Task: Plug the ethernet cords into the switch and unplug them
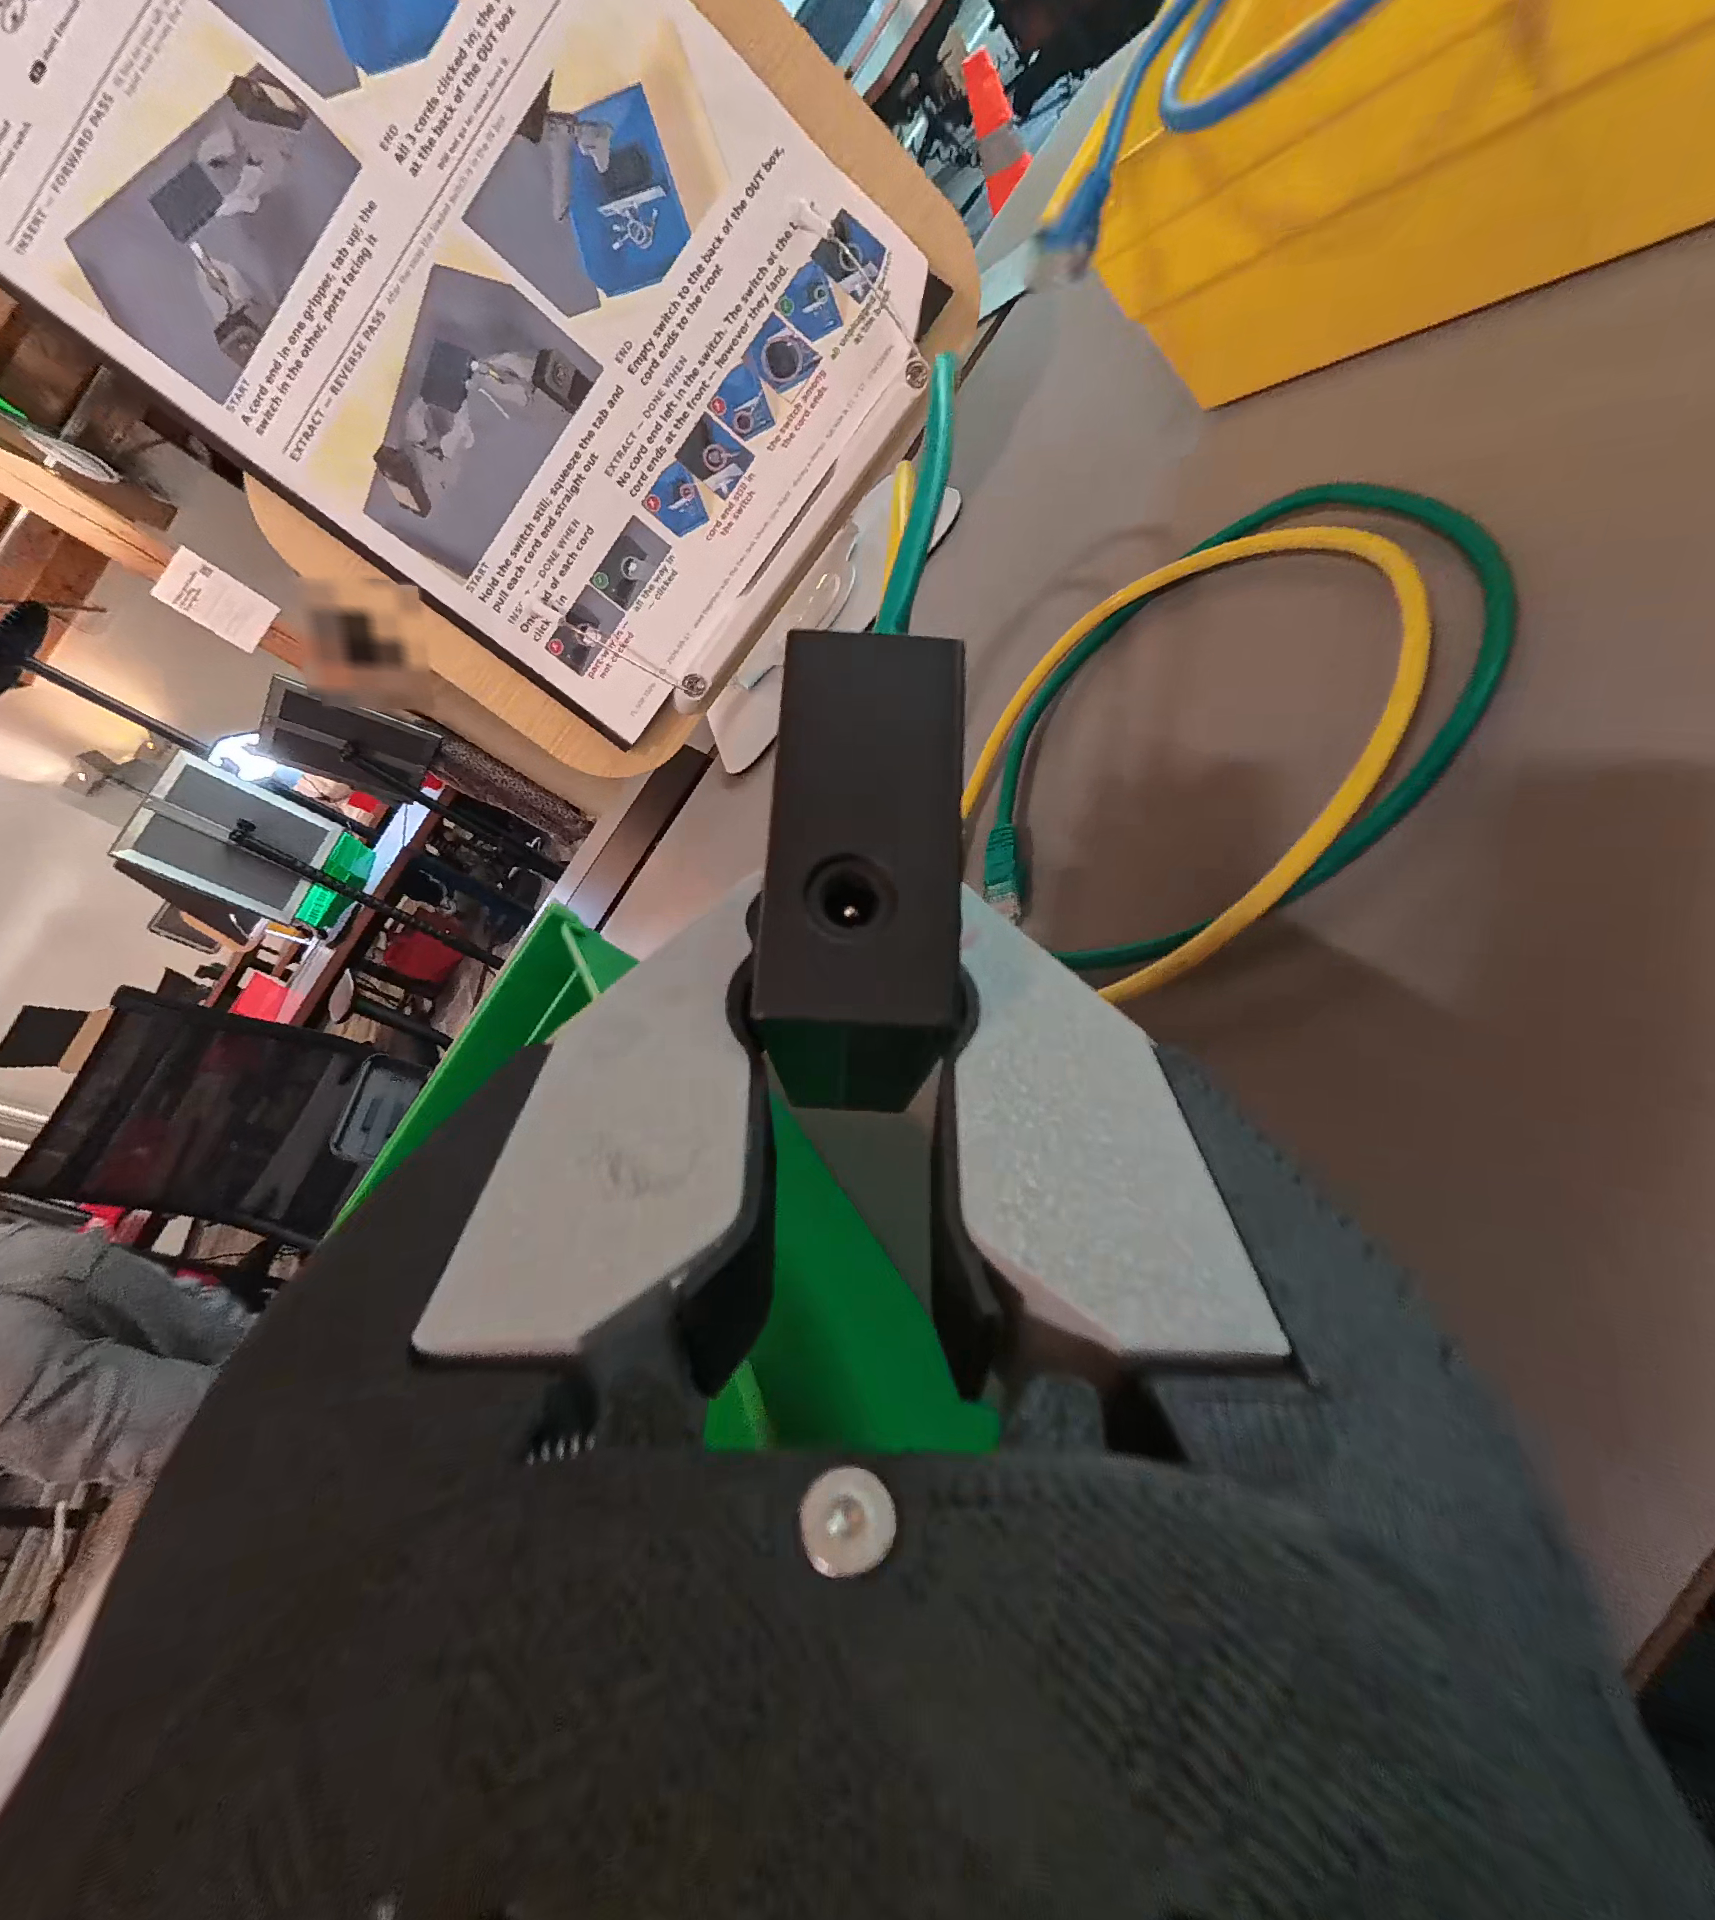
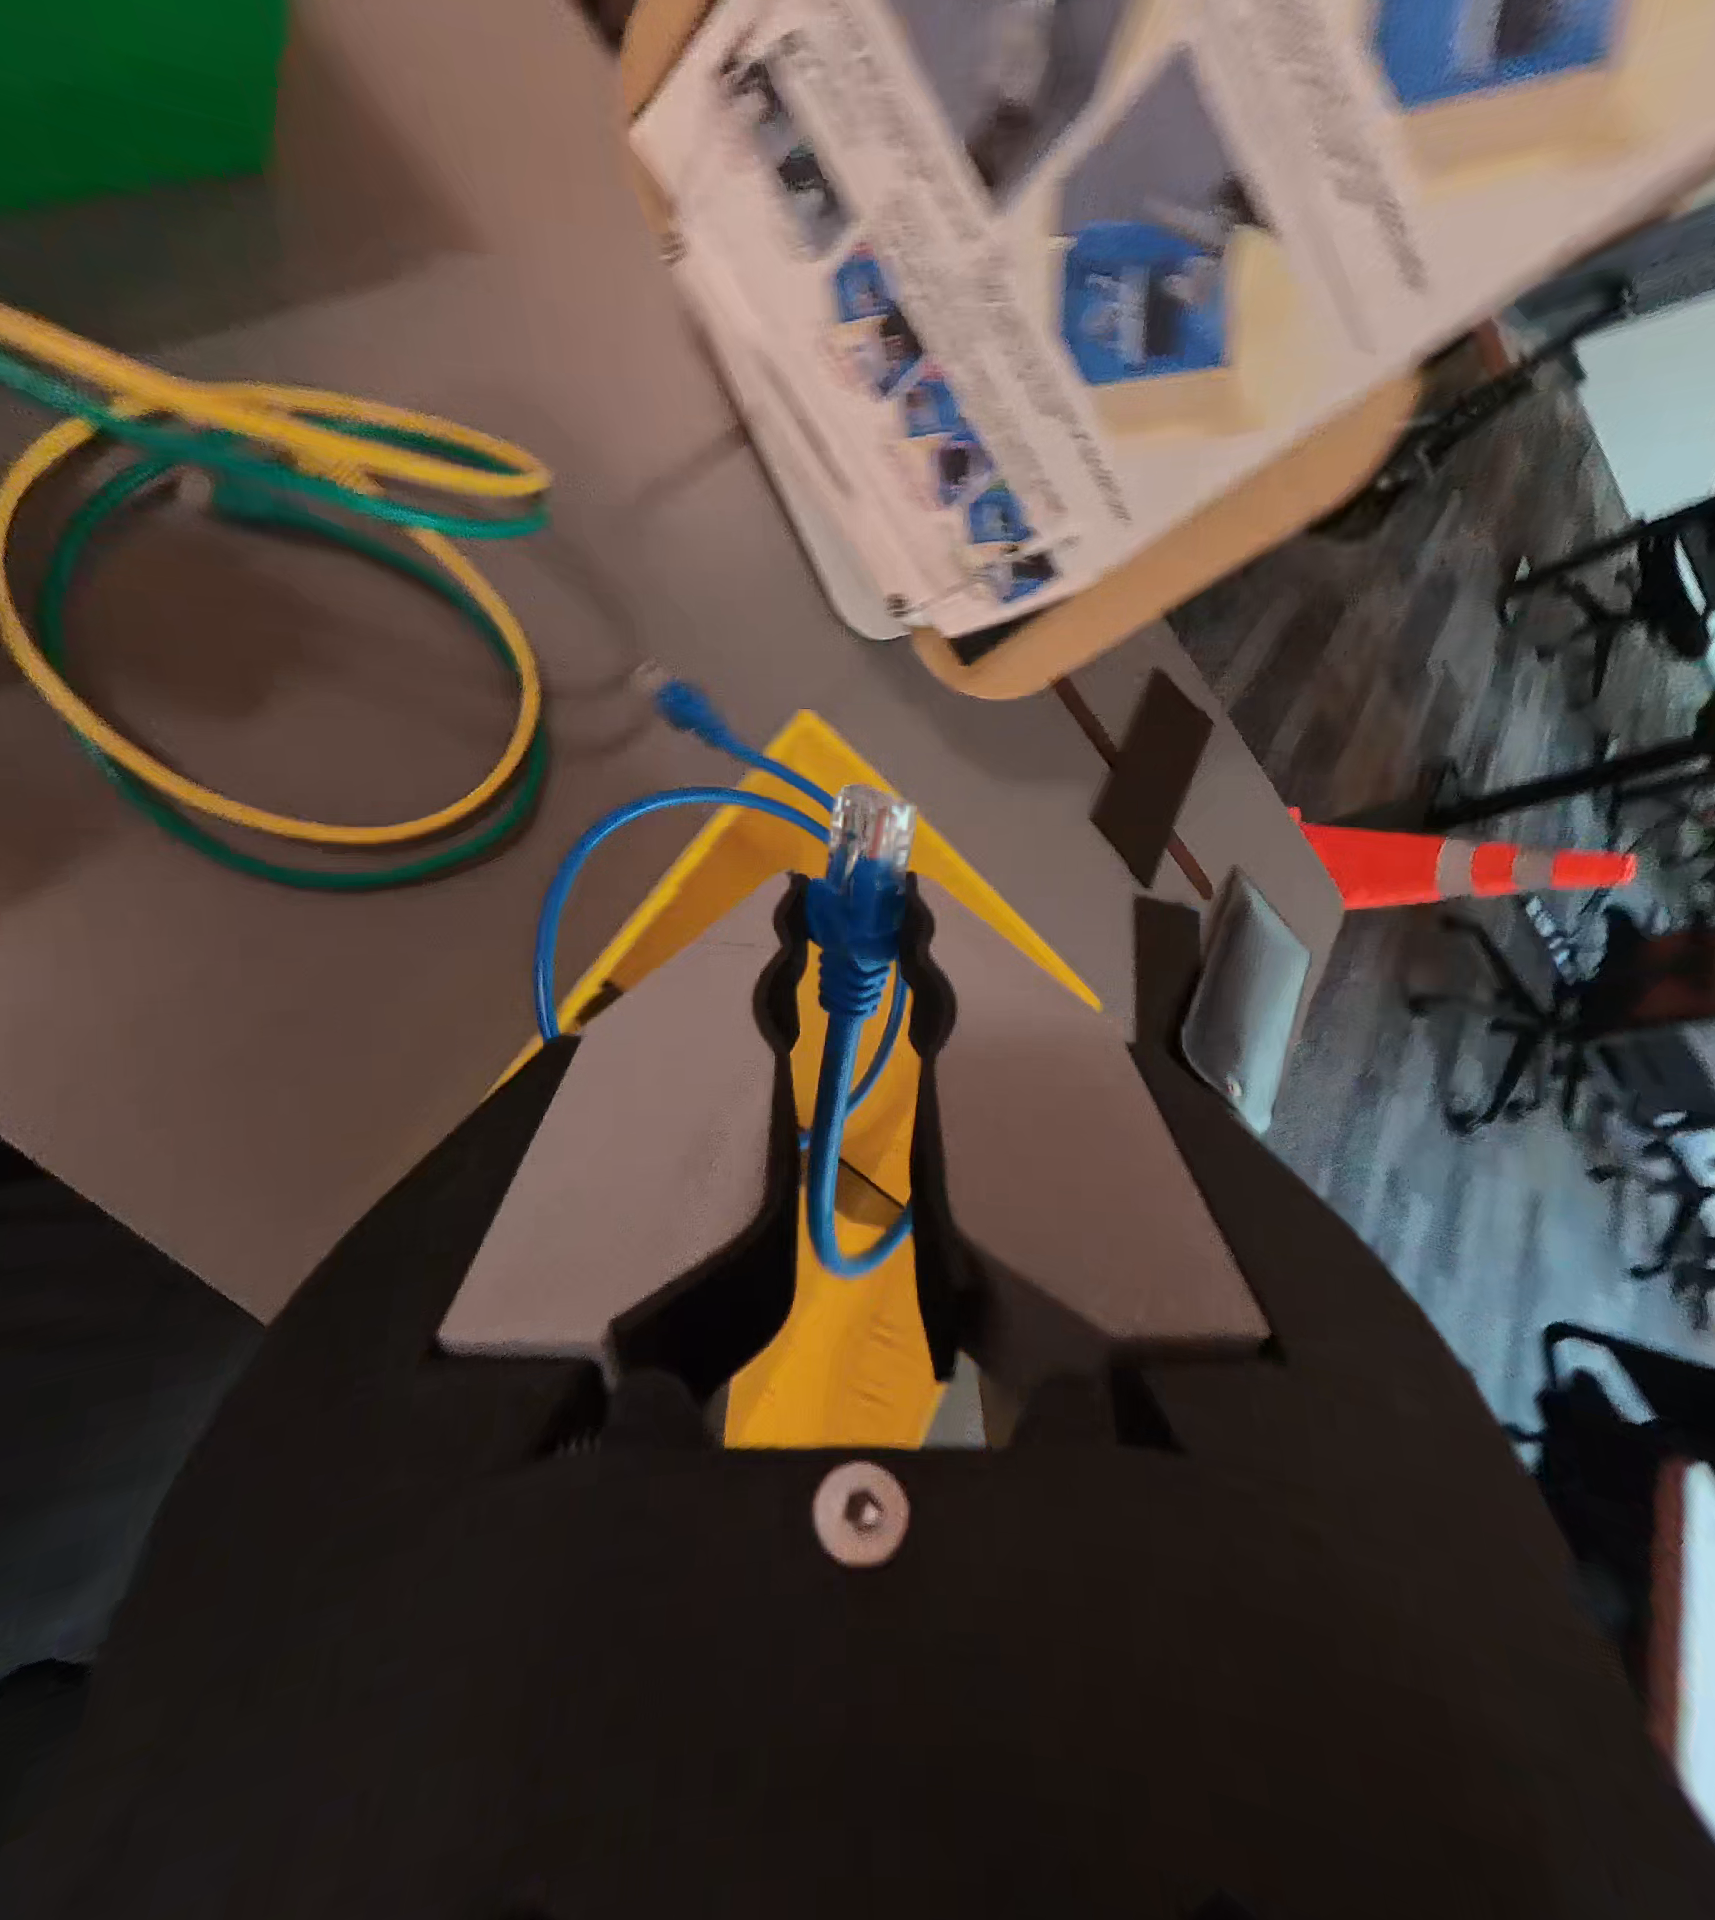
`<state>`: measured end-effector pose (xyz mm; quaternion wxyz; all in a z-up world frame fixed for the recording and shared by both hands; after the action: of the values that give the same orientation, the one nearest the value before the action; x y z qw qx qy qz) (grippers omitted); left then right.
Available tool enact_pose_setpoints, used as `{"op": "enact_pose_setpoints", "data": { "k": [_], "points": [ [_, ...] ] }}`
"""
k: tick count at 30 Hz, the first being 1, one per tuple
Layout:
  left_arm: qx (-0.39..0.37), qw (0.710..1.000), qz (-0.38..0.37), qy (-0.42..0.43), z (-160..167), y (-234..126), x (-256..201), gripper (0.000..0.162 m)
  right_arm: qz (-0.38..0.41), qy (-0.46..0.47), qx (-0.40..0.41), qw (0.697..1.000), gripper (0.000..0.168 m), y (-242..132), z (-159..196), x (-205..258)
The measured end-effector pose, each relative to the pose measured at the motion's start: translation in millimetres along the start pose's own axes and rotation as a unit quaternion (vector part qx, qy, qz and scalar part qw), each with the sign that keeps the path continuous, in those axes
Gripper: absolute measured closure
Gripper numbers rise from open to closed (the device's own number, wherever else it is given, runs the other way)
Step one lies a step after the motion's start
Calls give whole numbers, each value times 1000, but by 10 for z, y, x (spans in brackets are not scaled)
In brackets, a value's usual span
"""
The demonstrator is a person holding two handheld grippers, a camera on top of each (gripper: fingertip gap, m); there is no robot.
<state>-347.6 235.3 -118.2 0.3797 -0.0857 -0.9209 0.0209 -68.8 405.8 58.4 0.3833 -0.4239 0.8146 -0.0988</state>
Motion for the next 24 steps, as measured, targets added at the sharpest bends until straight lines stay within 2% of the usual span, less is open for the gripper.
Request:
{"op": "enact_pose_setpoints", "data": {
  "k": [2, 5, 8, 11, 19, 24],
  "points": [
    [-4, 1000, -2, -14, 25, -1, 39, 135, 28, 42, -27, 998, 154, -312, -7, -401],
    [-5, 1000, -3, -28, 62, 22, 79, 135, 58, 53, -59, 995, 155, -824, -127, -747],
    [-1, 1000, -2, -29, 69, 47, 72, 135, 61, 51, -72, 994, 154, -1151, -277, -896],
    [0, 1000, -1, -19, 37, 46, 41, 135, 45, 48, -69, 995, 154, -1324, -373, -923],
    [-5, 1000, 0, -8, -9, 18, 6, 135, 6, 61, -45, 997, 154, -1295, -191, -846],
    [-8, 1000, -2, -7, -19, 11, 21, 135, -30, 81, -15, 996, 154, -1023, 124, -770]
  ]
}}
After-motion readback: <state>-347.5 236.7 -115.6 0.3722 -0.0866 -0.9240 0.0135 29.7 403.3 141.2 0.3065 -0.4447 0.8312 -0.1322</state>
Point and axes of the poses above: each gripper's, where its closed fingertips meet, y out along the fingers, z out of its underside, x = y × z across the jaws, the point moved 10 cm from there along -y, back along the fingers, and after that the axes turned 10 degrees about -x, right-handed, at the moved point
